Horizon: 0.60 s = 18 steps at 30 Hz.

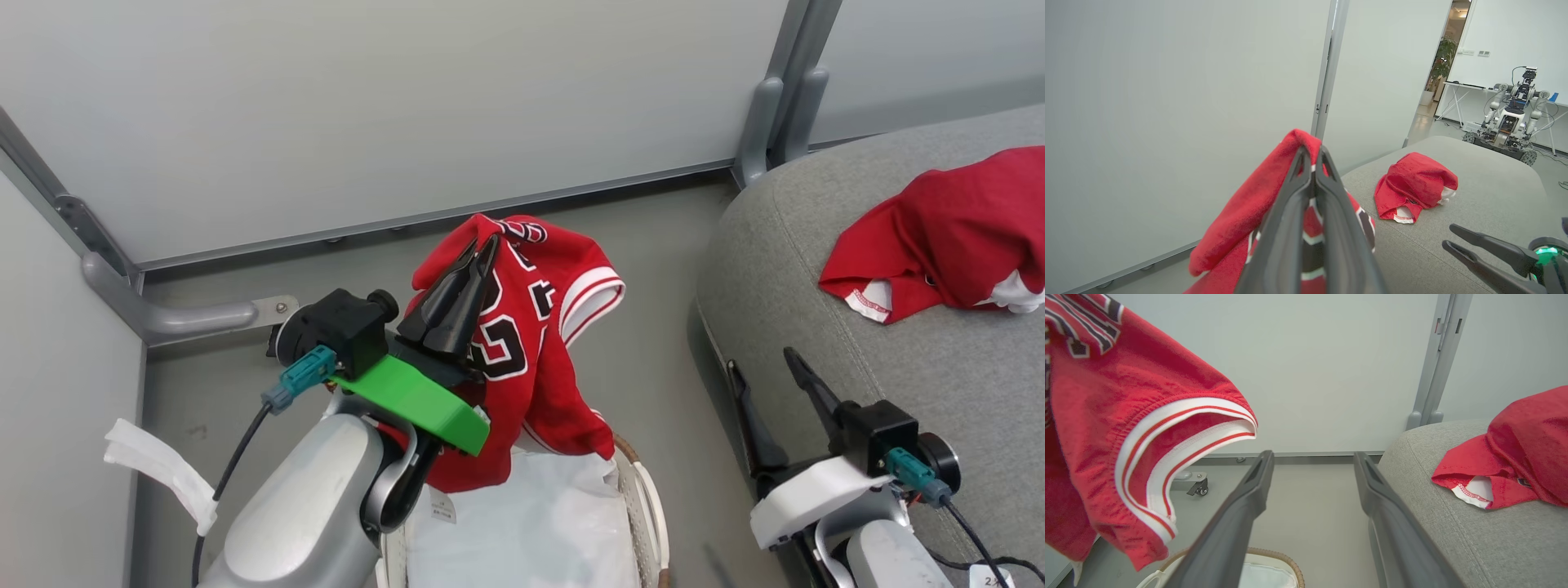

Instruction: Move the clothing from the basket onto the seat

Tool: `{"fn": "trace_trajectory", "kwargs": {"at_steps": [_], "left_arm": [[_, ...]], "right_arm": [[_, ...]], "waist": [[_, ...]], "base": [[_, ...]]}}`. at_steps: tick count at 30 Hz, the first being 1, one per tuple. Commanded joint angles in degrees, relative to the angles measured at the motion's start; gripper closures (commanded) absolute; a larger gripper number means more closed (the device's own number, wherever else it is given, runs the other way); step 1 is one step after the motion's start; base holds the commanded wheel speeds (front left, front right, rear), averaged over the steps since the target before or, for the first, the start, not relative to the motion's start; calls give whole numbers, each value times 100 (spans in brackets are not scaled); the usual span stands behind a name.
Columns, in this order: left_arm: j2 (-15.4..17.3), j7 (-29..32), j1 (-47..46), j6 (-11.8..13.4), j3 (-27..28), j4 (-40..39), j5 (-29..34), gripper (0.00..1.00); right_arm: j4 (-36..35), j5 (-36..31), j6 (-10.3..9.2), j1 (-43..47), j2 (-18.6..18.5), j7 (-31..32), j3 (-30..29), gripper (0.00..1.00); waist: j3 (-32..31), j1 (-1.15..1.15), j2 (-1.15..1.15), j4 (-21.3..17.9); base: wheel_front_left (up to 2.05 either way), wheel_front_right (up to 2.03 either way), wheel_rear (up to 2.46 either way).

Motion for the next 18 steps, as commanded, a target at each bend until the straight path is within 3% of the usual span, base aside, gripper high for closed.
{"fn": "trace_trajectory", "kwargs": {"at_steps": [1, 9, 18], "left_arm": [[-19, -32, 70, -19, 60, -23, 75, 100], [-118, -32, 47, -19, 124, -187, 199, 100], [-189, -32, -39, -18, 7, -184, 221, 100]], "right_arm": [[26, 14, -8, 116, -17, -8, 56, 0], [46, -137, -8, 162, -19, -9, 910, 0], [345, -238, -8, -418, -22, -8, 1905, 0]], "waist": [[-61, 1, 0, 35], [-86, 1, 0, 115], [-14, 1, 0, 221]], "base": [[0, 0, 0], [0, 0, 0], [0, 0, 0]]}}
